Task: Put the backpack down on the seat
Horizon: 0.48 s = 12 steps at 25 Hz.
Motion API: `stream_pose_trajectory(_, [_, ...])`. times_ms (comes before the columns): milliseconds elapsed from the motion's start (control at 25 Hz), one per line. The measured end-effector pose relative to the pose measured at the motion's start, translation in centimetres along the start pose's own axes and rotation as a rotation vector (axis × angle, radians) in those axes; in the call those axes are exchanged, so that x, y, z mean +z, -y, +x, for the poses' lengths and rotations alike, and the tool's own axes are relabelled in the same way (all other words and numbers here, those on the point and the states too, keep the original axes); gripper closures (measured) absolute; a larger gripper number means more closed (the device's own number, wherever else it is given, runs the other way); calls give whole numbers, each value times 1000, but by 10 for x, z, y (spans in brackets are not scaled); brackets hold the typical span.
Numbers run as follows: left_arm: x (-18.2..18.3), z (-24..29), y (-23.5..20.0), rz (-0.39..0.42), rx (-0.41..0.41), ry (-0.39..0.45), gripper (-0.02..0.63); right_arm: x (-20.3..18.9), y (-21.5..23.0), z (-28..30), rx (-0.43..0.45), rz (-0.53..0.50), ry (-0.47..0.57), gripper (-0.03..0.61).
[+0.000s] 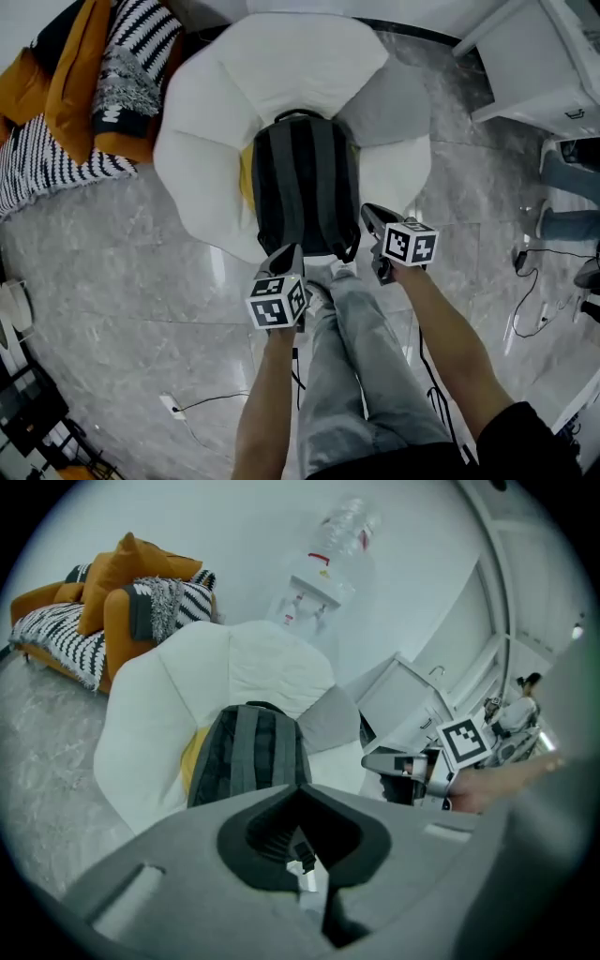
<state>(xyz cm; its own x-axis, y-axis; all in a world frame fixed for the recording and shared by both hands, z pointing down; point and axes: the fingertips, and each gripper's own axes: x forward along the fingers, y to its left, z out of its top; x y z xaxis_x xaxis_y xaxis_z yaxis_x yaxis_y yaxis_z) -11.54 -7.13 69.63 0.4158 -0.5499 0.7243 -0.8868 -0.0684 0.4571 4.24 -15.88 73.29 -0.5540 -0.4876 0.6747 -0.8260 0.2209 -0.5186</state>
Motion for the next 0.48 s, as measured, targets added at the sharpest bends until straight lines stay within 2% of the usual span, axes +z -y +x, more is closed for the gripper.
stream_pose_trajectory(240, [-5,-60,21,-46,5,33,615,-7,-43,-52,23,-56,1,575])
stream_pose_trajectory(480, [17,-112,41,-52,26,102,614,8,-94,-88,83,-161,18,574])
